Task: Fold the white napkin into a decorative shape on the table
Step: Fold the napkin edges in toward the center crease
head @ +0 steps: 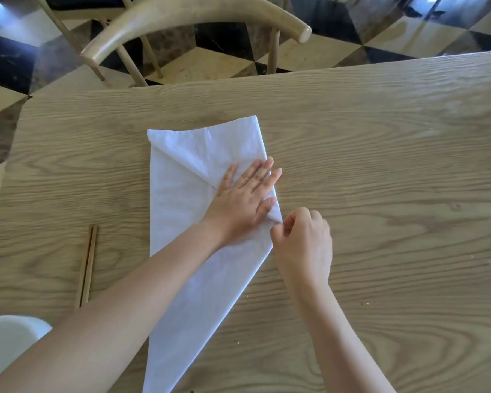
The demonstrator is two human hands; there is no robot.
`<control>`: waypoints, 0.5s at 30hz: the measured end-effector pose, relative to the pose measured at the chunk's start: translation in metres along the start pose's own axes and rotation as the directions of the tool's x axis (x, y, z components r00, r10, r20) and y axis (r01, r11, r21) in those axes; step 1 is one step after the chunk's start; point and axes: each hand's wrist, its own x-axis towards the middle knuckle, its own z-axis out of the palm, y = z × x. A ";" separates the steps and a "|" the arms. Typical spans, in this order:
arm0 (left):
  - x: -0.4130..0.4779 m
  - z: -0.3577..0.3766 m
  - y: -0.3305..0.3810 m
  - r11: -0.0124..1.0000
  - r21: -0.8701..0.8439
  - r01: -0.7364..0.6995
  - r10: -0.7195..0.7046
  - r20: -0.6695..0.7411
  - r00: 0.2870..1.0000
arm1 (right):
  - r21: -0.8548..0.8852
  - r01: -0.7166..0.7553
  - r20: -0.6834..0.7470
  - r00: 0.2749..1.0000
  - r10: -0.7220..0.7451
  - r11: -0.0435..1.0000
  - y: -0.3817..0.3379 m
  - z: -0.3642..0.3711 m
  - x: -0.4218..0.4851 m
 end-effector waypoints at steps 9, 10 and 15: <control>-0.002 0.005 0.000 0.993 0.110 0.031 -0.034 0.028 0.999 | -0.122 0.324 -0.128 0.932 -0.338 0.938 0.026 0.009 -0.006; -0.001 0.005 -0.001 0.993 0.114 0.034 -0.038 0.028 0.999 | -0.144 0.358 -0.127 0.918 -0.376 0.923 0.034 0.008 -0.006; -0.002 0.007 -0.001 0.990 0.143 0.023 -0.025 0.015 1.000 | -0.162 0.460 -0.120 0.869 -0.480 0.873 0.049 -0.002 -0.006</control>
